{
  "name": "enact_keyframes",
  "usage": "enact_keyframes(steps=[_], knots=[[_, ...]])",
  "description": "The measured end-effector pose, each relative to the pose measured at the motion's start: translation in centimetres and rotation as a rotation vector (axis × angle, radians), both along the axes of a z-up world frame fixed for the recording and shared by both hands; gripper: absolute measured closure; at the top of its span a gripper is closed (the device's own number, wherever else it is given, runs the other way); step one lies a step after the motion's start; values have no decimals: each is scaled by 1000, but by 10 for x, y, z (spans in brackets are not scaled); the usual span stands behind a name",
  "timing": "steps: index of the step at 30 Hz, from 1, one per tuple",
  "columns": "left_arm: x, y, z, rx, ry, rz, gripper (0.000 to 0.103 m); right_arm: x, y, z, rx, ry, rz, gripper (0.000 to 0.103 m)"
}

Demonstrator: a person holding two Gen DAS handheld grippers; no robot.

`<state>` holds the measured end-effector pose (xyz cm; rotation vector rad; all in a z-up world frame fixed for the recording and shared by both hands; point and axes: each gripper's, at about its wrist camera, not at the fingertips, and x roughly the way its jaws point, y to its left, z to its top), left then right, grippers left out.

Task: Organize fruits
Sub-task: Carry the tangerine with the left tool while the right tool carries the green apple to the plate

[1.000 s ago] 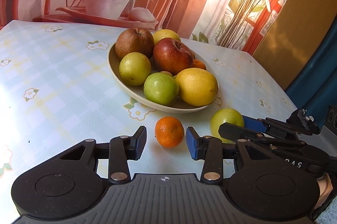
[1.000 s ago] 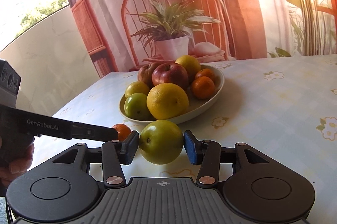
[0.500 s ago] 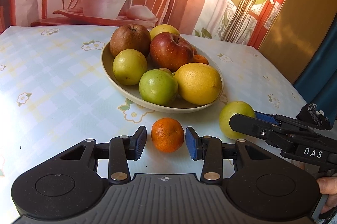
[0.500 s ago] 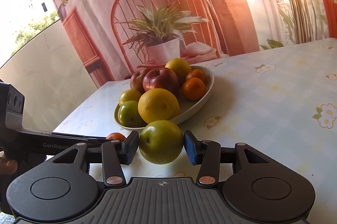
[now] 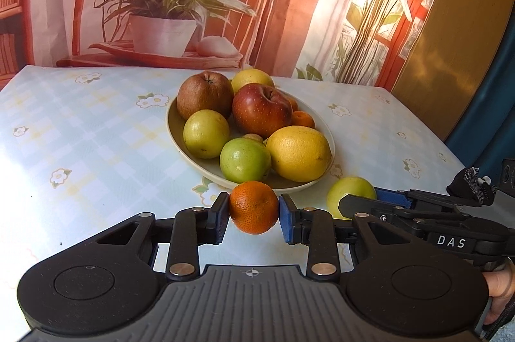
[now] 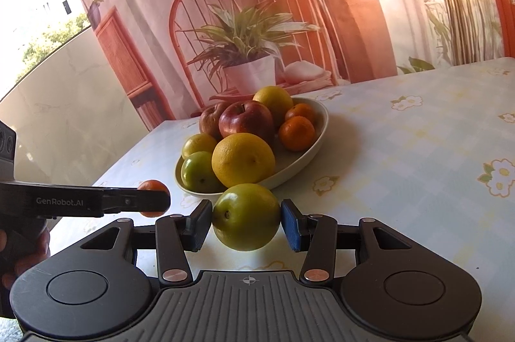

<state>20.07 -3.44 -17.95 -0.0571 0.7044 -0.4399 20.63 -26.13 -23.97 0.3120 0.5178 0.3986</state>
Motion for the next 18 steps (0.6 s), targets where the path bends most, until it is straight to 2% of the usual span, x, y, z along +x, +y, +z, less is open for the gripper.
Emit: enact_keyframes(steps=[7,12,18], knots=[[-6,6,37,7,-89,-8,68,4,0,17,-26,-12,18,60],[0,6,61,10,-148,-3,68,11,-3,42,-48,-57,11,60],[13,-3,76,30,-207,6,68,33,-8,67,-90,-117,-25,60]])
